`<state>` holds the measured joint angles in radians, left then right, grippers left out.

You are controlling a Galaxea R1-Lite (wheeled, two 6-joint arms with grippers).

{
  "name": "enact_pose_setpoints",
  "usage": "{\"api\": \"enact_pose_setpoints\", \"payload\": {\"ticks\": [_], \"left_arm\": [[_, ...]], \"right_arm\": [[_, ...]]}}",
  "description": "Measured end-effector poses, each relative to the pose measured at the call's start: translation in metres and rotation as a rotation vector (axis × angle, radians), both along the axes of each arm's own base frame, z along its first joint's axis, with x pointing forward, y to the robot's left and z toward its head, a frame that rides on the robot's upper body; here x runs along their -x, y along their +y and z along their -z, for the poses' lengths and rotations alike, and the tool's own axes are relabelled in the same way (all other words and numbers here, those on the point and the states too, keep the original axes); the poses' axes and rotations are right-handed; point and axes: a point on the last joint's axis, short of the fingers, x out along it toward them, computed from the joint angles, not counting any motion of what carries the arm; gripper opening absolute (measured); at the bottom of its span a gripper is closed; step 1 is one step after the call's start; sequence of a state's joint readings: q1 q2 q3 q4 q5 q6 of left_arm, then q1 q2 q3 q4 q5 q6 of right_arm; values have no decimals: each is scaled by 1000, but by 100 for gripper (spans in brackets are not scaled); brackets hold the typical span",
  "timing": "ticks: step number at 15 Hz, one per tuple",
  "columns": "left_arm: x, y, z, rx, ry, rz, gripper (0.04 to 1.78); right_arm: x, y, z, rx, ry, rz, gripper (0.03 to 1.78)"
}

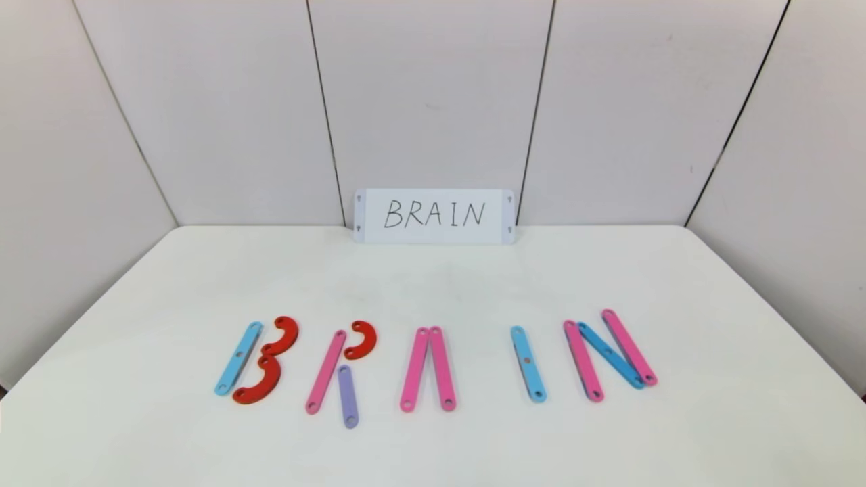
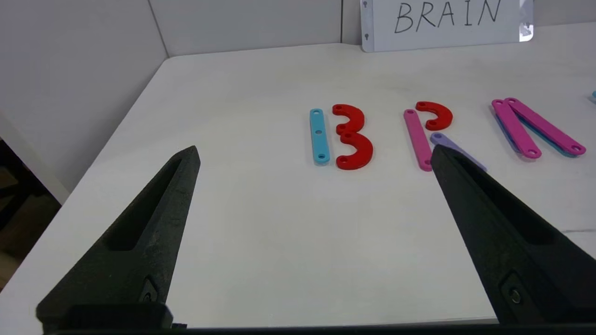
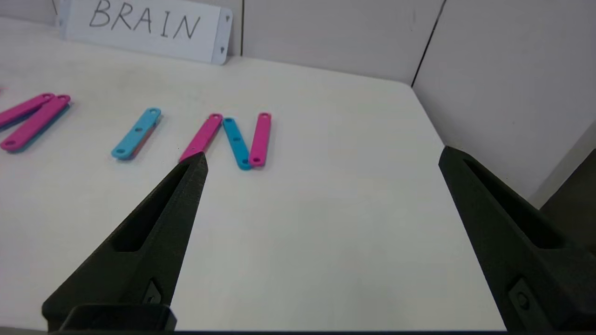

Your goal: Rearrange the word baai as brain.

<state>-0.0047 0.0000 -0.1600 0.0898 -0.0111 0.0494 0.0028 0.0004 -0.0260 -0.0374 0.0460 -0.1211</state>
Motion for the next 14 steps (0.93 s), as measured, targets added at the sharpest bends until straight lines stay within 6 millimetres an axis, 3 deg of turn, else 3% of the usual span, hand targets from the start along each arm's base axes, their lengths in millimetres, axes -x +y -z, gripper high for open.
{"api": "enact_pose_setpoints", "payload": {"ticks": [4,14], "left_arm": [[-13,0,30,-93,53,2,174],[-14,0,34,-38,71,3,174]], "right_arm": [[-2,-1,11,-73,69,23,174],[-2,-1,12,-83,70,30,174]]}}
